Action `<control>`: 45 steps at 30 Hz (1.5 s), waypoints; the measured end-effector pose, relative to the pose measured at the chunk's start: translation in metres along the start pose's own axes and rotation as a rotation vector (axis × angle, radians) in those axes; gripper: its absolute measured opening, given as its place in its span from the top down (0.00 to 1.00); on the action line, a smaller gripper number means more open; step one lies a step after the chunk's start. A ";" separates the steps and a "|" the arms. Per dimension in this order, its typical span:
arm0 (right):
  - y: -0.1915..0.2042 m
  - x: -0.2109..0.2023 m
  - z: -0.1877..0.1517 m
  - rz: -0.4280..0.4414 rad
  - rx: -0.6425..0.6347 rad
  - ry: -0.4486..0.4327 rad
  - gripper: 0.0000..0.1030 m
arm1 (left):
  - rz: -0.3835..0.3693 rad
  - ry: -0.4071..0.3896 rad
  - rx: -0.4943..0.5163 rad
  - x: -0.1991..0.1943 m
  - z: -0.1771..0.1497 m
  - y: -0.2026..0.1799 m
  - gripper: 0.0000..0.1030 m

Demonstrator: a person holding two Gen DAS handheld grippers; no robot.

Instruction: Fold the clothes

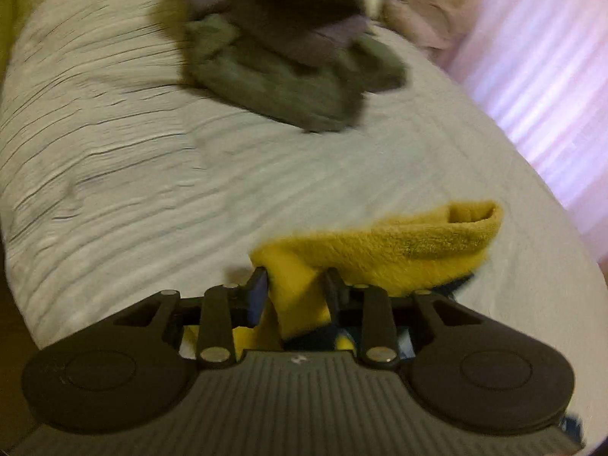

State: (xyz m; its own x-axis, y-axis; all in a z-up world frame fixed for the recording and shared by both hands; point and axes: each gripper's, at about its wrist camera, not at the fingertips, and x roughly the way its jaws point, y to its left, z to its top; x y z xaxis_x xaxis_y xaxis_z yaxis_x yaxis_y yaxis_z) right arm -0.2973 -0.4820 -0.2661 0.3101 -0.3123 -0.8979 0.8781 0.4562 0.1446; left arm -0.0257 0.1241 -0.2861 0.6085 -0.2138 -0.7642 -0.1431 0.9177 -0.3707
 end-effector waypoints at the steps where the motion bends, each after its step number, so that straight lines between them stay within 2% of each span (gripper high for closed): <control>1: 0.004 -0.002 -0.004 0.001 -0.035 -0.004 0.31 | 0.016 0.001 -0.001 -0.005 0.001 0.003 0.75; 6: 0.030 -0.016 -0.032 -0.020 -0.299 -0.045 0.32 | 0.014 0.090 0.067 -0.035 -0.013 0.004 0.74; 8: 0.050 -0.029 -0.055 0.021 -0.486 -0.067 0.32 | 0.004 0.120 0.072 -0.034 -0.017 0.002 0.72; 11: 0.087 -0.044 -0.095 0.129 -0.794 -0.063 0.32 | -0.012 0.163 0.081 -0.034 -0.024 -0.001 0.72; 14: 0.113 -0.053 -0.137 0.244 -0.996 -0.044 0.32 | -0.028 0.207 0.089 -0.034 -0.030 -0.003 0.72; 16: 0.128 -0.053 -0.162 0.266 -1.115 -0.067 0.32 | -0.038 0.236 0.094 -0.034 -0.035 -0.005 0.72; 17: 0.134 -0.051 -0.171 0.259 -1.167 -0.079 0.39 | -0.043 0.250 0.097 -0.034 -0.037 -0.006 0.72; 18: 0.140 -0.048 -0.179 0.252 -1.219 -0.092 0.53 | -0.048 0.265 0.100 -0.034 -0.039 -0.007 0.72; 19: 0.141 -0.045 -0.183 0.227 -1.250 -0.098 0.58 | -0.052 0.272 0.096 -0.032 -0.040 -0.007 0.72; 27: 0.122 -0.029 -0.200 0.098 -1.465 -0.112 0.59 | -0.075 0.264 0.009 -0.016 -0.038 0.000 0.65; 32: 0.099 -0.012 -0.203 -0.044 -1.539 -0.146 0.59 | -0.065 0.251 -0.032 -0.005 -0.039 0.003 0.64; 33: 0.096 -0.009 -0.200 -0.054 -1.536 -0.146 0.59 | -0.063 0.245 -0.037 -0.002 -0.040 0.003 0.66; 35: 0.091 -0.004 -0.196 -0.065 -1.532 -0.159 0.59 | -0.066 0.224 -0.040 0.003 -0.040 0.001 0.81; 36: 0.088 -0.004 -0.193 -0.061 -1.527 -0.175 0.76 | -0.075 0.204 -0.042 0.002 -0.039 0.000 0.98; 37: 0.085 -0.005 -0.191 -0.056 -1.522 -0.191 0.94 | -0.090 0.175 -0.046 -0.002 -0.036 0.000 1.00; 38: 0.083 -0.005 -0.189 -0.051 -1.517 -0.206 0.99 | -0.107 0.142 -0.047 -0.008 -0.033 -0.001 1.00; 42: 0.068 -0.036 -0.170 -0.018 -1.440 -0.353 0.99 | -0.175 0.005 0.007 -0.055 -0.023 0.000 1.00; 45: 0.059 -0.058 -0.165 0.009 -1.399 -0.401 0.99 | -0.133 0.028 0.065 -0.061 -0.033 0.004 1.00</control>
State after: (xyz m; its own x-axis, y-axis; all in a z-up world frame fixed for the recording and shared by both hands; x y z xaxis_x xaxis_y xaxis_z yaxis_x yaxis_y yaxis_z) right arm -0.3237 -0.2994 -0.2737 0.5984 -0.4055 -0.6910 -0.1176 0.8086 -0.5764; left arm -0.0895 0.1298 -0.2588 0.5969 -0.3428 -0.7254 -0.0115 0.9004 -0.4350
